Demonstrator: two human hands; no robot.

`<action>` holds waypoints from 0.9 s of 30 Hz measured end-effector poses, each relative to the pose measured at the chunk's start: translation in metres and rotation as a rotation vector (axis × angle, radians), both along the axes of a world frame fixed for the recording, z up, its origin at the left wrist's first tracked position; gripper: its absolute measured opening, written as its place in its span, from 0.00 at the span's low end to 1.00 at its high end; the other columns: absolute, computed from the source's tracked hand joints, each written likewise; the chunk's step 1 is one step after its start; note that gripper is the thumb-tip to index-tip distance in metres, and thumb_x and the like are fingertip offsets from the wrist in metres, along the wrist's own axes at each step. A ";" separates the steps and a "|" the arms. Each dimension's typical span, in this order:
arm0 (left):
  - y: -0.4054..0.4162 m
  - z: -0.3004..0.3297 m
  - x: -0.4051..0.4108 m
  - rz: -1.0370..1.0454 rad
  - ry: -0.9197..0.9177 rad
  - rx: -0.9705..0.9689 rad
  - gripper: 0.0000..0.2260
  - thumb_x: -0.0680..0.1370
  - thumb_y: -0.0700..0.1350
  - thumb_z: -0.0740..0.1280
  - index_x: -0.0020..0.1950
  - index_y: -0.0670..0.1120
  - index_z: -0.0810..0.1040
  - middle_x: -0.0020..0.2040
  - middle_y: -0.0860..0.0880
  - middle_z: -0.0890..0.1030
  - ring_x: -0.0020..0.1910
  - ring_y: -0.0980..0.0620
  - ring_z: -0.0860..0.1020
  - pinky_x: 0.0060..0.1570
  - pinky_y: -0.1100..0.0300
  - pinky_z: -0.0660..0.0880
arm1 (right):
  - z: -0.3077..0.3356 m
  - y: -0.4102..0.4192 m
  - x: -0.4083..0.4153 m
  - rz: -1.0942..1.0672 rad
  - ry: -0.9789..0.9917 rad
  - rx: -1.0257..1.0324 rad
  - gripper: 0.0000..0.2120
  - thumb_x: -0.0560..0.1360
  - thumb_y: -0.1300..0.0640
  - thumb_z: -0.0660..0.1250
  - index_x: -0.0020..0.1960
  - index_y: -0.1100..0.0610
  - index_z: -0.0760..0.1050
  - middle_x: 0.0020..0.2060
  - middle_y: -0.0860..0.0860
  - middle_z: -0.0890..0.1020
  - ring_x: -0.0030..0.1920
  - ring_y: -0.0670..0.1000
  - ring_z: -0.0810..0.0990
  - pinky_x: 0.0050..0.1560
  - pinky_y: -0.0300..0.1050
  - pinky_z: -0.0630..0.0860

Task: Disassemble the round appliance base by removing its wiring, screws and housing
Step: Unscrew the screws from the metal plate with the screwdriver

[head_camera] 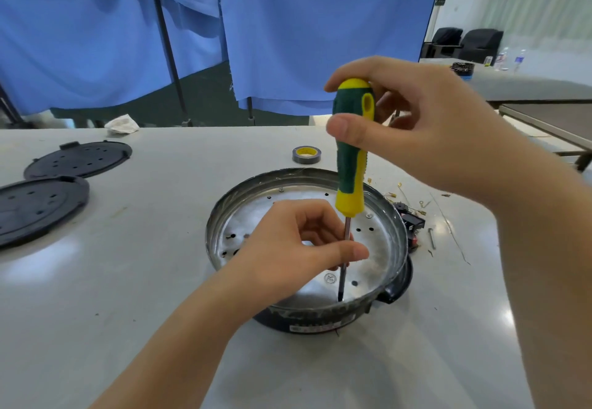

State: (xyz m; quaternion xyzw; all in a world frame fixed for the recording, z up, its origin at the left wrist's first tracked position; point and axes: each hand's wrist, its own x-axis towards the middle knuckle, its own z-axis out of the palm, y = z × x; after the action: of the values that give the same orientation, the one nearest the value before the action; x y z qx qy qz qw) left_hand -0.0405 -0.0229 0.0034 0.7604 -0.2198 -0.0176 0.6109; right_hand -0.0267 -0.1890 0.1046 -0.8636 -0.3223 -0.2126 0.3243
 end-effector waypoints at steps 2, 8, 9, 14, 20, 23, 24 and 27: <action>0.001 0.000 0.001 0.006 -0.021 0.037 0.08 0.66 0.43 0.79 0.35 0.48 0.80 0.32 0.52 0.82 0.35 0.52 0.82 0.42 0.57 0.82 | 0.002 -0.006 0.001 0.140 0.140 0.061 0.14 0.76 0.50 0.67 0.61 0.45 0.75 0.43 0.43 0.80 0.45 0.46 0.81 0.49 0.43 0.80; 0.004 0.001 -0.002 -0.122 0.051 0.076 0.06 0.75 0.40 0.70 0.47 0.51 0.82 0.45 0.53 0.85 0.46 0.55 0.84 0.48 0.63 0.78 | 0.004 -0.023 0.005 0.412 0.405 0.215 0.19 0.75 0.67 0.58 0.61 0.52 0.75 0.58 0.52 0.81 0.59 0.53 0.80 0.56 0.46 0.78; 0.004 0.001 -0.002 -0.146 0.072 0.059 0.08 0.77 0.38 0.68 0.50 0.50 0.82 0.47 0.52 0.86 0.48 0.54 0.84 0.48 0.64 0.78 | 0.003 -0.024 0.007 0.421 0.435 0.260 0.20 0.73 0.69 0.56 0.59 0.53 0.76 0.59 0.53 0.81 0.59 0.55 0.80 0.56 0.45 0.78; 0.004 0.002 -0.003 -0.120 0.146 -0.025 0.08 0.74 0.34 0.70 0.45 0.47 0.83 0.41 0.46 0.86 0.42 0.49 0.85 0.43 0.61 0.81 | 0.000 -0.022 0.014 0.427 0.546 0.415 0.25 0.67 0.72 0.53 0.56 0.55 0.77 0.62 0.52 0.79 0.59 0.53 0.80 0.54 0.43 0.78; 0.003 0.000 0.001 0.045 0.039 0.008 0.11 0.63 0.41 0.80 0.34 0.45 0.78 0.32 0.46 0.83 0.34 0.48 0.84 0.40 0.57 0.82 | -0.008 0.002 0.010 0.158 0.285 0.156 0.19 0.75 0.47 0.67 0.65 0.48 0.71 0.49 0.45 0.80 0.50 0.45 0.82 0.52 0.38 0.79; 0.003 0.000 0.002 0.070 0.004 0.058 0.12 0.64 0.43 0.80 0.37 0.43 0.78 0.33 0.46 0.83 0.36 0.45 0.83 0.42 0.56 0.82 | -0.010 0.009 0.009 -0.011 0.074 0.060 0.21 0.70 0.38 0.67 0.60 0.45 0.73 0.43 0.41 0.77 0.44 0.41 0.78 0.45 0.32 0.76; 0.002 0.000 0.002 0.058 0.006 0.065 0.10 0.66 0.43 0.79 0.38 0.44 0.79 0.34 0.46 0.83 0.37 0.46 0.83 0.43 0.55 0.82 | -0.009 0.009 0.009 -0.029 0.043 0.064 0.20 0.71 0.39 0.68 0.59 0.45 0.73 0.42 0.41 0.77 0.43 0.41 0.77 0.44 0.32 0.76; 0.002 0.002 -0.001 -0.036 0.067 0.041 0.03 0.73 0.41 0.73 0.46 0.46 0.81 0.41 0.48 0.85 0.40 0.50 0.85 0.43 0.59 0.81 | -0.006 0.003 0.009 0.055 0.134 0.107 0.17 0.75 0.49 0.70 0.62 0.48 0.74 0.45 0.45 0.78 0.44 0.44 0.79 0.49 0.40 0.79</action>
State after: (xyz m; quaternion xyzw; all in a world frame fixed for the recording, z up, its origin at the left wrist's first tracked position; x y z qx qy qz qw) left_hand -0.0411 -0.0206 0.0050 0.7676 -0.2124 -0.0585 0.6019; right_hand -0.0174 -0.1863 0.0986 -0.8481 -0.3115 -0.1624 0.3965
